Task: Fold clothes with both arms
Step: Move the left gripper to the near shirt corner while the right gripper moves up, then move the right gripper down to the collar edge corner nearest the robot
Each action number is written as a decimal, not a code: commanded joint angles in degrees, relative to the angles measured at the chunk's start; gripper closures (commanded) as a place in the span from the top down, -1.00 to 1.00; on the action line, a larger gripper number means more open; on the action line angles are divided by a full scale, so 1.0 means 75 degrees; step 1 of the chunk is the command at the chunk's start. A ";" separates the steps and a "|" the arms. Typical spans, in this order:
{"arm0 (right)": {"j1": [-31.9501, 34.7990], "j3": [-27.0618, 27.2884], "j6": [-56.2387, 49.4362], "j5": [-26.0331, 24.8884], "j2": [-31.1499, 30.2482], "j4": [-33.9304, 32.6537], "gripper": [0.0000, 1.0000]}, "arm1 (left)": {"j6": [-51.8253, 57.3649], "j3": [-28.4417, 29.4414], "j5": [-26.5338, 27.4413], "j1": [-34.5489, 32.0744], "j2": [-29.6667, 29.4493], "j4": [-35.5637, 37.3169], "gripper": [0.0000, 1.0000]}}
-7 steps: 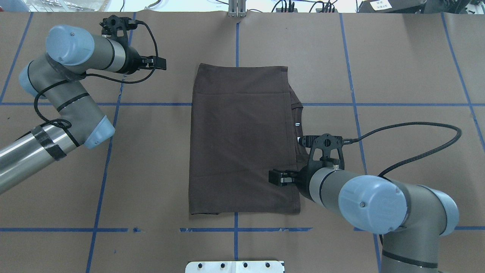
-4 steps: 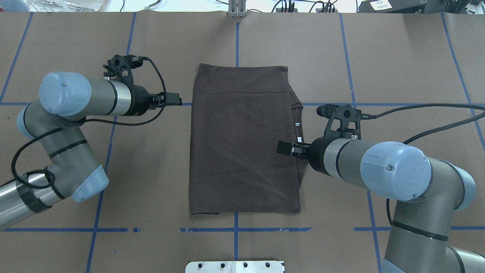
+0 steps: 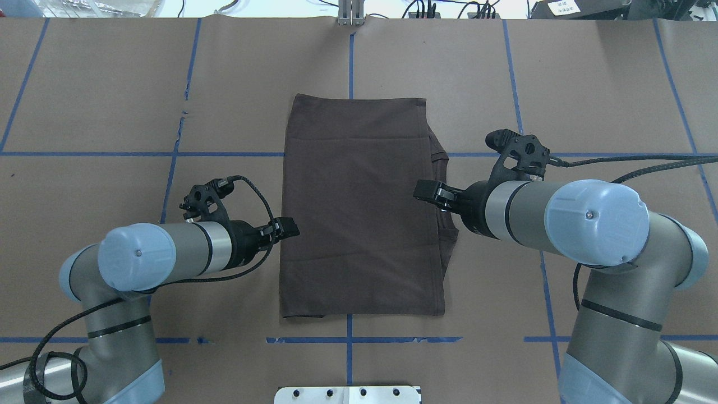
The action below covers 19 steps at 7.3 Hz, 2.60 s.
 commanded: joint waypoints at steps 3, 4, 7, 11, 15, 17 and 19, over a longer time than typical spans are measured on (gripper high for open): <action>0.0013 -0.0295 0.0031 -0.0001 -0.0009 0.0183 1.00 | -0.0264 -0.0082 0.0214 0.0736 -0.0061 0.1085 0.44; 0.0013 -0.0306 0.0019 -0.0001 -0.0010 0.0183 1.00 | -0.0264 -0.0117 0.0214 0.0806 -0.0131 0.1274 0.44; 0.0013 -0.0295 0.0019 -0.0001 -0.0010 0.0171 1.00 | -0.0545 -0.0105 0.0414 0.1122 -0.0155 0.1462 0.44; 0.0013 -0.0295 0.0019 -0.0001 0.0002 0.0171 1.00 | -0.0522 -0.0387 0.0390 0.1240 -0.0179 0.1944 0.44; 0.0024 -0.0295 0.0019 -0.0001 -0.0010 0.0171 1.00 | -0.0545 -0.0316 0.0413 0.1498 -0.0308 0.1944 0.24; 0.0025 -0.0295 0.0019 -0.0001 0.0002 0.0171 1.00 | -0.0743 -0.0351 0.0425 0.1498 -0.0296 0.1944 -0.41; 0.0013 -0.0306 0.0019 -0.0001 -0.0010 0.0171 1.00 | -0.0756 -0.0410 0.0425 0.1498 -0.0308 0.1933 -1.00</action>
